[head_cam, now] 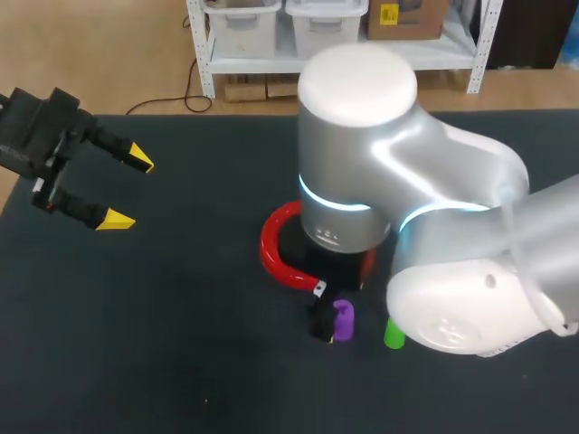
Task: Pick up and stack the cylinders on the red base in this order: pink,purple,orange,green
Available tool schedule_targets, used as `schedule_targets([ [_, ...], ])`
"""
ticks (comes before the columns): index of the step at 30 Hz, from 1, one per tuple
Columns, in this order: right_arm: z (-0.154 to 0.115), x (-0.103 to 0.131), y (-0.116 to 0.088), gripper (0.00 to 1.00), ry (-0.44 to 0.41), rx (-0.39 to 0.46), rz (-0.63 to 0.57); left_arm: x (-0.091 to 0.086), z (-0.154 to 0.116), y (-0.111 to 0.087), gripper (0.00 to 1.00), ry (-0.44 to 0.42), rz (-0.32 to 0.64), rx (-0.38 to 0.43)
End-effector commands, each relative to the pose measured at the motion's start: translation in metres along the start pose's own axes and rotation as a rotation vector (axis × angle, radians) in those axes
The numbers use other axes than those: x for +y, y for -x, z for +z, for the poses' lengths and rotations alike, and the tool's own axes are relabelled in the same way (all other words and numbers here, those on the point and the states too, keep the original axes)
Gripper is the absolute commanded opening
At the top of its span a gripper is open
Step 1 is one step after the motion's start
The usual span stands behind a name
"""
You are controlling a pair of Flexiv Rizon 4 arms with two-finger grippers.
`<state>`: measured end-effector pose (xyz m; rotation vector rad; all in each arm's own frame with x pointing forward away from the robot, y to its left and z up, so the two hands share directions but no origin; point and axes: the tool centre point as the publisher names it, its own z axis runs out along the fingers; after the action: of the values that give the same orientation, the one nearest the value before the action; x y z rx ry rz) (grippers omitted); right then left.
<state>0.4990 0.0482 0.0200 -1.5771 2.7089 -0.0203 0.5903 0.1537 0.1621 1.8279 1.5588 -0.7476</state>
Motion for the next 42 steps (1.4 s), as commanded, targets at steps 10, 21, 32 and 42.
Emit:
schedule_targets([
  [10,0.0071,-0.0012,-0.0001,1.0,0.008,0.027,0.006,-0.0009,0.0005,-0.0012,1.0,0.004,0.004,-0.003],
  [21,0.0111,0.0008,-0.0029,1.0,0.017,0.026,0.021,-0.0009,0.0005,-0.0012,1.0,0.004,0.004,-0.003],
  [32,0.0116,0.0004,-0.0032,1.0,0.015,0.023,0.038,-0.0009,0.0005,-0.0012,1.0,0.004,0.004,-0.003],
  [42,0.0118,0.0011,-0.0057,1.0,0.017,0.022,0.046,-0.0009,0.0005,-0.0012,1.0,0.004,0.004,-0.003],
])
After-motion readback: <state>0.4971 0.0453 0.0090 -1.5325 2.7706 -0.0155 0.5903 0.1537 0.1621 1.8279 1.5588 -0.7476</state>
